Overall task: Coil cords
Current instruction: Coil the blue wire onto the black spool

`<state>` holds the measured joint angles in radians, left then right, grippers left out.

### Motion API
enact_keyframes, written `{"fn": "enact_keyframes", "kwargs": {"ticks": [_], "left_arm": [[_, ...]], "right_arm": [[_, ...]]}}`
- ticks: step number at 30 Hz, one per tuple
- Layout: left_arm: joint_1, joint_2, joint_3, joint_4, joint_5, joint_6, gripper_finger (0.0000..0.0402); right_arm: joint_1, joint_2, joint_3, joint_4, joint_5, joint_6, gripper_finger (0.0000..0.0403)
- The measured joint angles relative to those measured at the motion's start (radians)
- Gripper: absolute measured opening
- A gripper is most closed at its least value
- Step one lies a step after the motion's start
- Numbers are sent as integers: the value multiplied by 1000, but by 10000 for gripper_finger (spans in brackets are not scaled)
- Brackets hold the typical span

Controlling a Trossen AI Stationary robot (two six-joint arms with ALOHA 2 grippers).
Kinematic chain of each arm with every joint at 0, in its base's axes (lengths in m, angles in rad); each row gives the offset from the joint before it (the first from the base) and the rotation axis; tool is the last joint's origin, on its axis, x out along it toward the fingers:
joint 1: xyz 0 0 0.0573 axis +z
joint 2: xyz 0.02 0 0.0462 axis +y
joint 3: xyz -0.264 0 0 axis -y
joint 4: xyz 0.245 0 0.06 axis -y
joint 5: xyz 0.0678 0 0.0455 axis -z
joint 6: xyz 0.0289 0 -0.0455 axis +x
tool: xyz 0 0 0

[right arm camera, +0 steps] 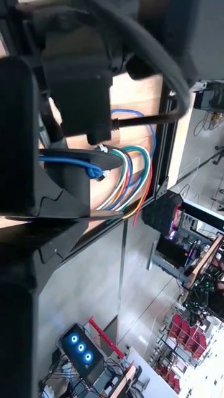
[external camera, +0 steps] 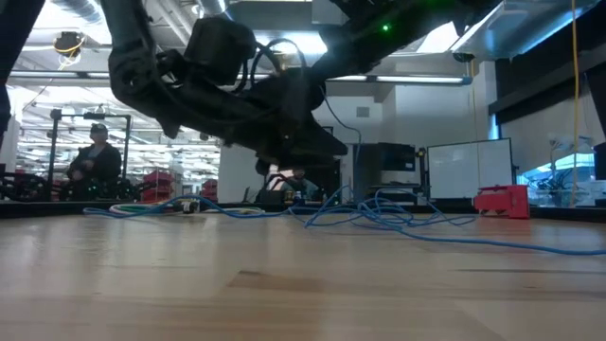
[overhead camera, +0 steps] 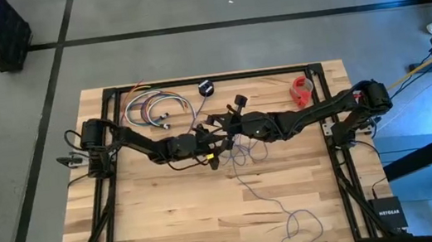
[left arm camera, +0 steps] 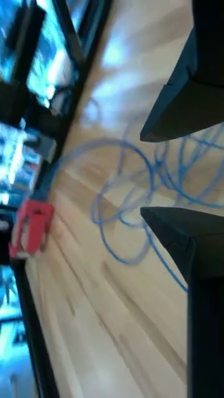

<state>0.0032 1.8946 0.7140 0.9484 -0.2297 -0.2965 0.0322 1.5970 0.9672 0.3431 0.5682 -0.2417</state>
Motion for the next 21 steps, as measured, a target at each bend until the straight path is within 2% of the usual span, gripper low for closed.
{"fn": "enact_keyframes", "kwargs": {"ticks": [3,9,17,21], "left_arm": [[9,0,0,24,86,1,172],[13,7,12,36,28,27,172],[9,80,132,0,28,92,172],[12,116,165,-25,-3,95,172]], "right_arm": [[0,0,0,-2,0,0,5],[0,0,0,-1,0,0,5],[0,0,0,-2,0,1,5],[0,0,0,-2,4,1,5]]}}
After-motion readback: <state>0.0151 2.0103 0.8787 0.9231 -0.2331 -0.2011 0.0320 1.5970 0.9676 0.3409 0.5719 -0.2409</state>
